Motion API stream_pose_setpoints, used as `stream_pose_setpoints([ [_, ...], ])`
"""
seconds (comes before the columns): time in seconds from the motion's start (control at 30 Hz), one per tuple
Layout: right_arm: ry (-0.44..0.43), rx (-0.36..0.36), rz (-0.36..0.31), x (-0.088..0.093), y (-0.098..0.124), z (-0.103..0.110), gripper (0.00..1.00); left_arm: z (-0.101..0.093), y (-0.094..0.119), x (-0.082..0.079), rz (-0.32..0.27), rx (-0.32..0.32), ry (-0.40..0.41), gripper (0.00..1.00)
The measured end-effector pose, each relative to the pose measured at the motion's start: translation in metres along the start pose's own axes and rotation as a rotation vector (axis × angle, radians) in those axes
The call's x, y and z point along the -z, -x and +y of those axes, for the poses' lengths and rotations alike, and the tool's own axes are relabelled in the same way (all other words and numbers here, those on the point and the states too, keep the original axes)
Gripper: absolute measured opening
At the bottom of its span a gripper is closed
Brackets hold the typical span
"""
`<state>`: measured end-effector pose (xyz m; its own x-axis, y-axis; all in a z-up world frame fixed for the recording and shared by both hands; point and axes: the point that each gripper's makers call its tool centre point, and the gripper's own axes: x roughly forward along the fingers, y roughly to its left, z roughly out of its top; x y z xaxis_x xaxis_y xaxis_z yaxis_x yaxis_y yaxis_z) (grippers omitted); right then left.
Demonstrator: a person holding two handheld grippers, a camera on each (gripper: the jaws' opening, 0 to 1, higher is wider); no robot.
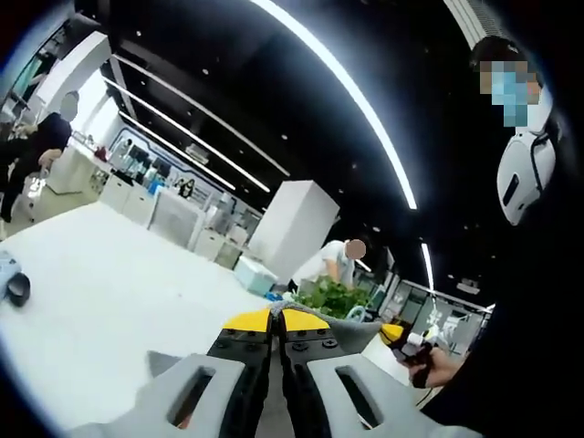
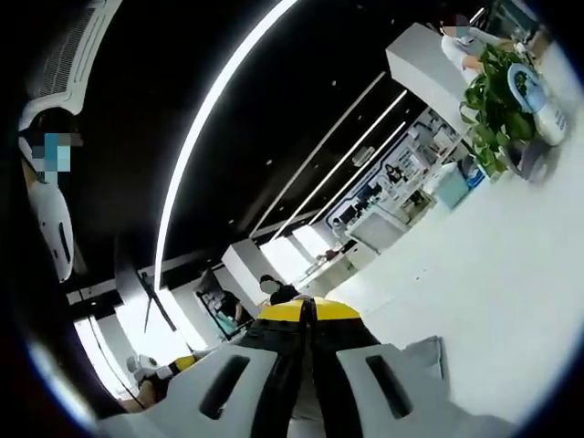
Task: Fold the towel on the table until its edges align and the towel forms a compact rectangular stack.
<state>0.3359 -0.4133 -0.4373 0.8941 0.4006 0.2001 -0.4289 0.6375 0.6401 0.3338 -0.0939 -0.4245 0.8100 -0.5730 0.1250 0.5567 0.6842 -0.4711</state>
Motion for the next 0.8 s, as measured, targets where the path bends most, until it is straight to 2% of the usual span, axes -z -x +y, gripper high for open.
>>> stream_pose_setpoints([
  [0.17,0.004,0.043,0.034,0.006,-0.003,-0.012,0.00,0.007,-0.003,0.008,0.021,-0.015,0.018,0.02],
  [0.47,0.021,0.097,0.122,0.024,-0.014,-0.034,0.00,0.029,-0.007,0.027,0.079,-0.084,0.048,0.02],
  [0.8,0.019,0.133,0.173,0.036,-0.030,-0.052,0.00,0.050,-0.019,0.040,0.121,-0.119,0.084,0.02],
])
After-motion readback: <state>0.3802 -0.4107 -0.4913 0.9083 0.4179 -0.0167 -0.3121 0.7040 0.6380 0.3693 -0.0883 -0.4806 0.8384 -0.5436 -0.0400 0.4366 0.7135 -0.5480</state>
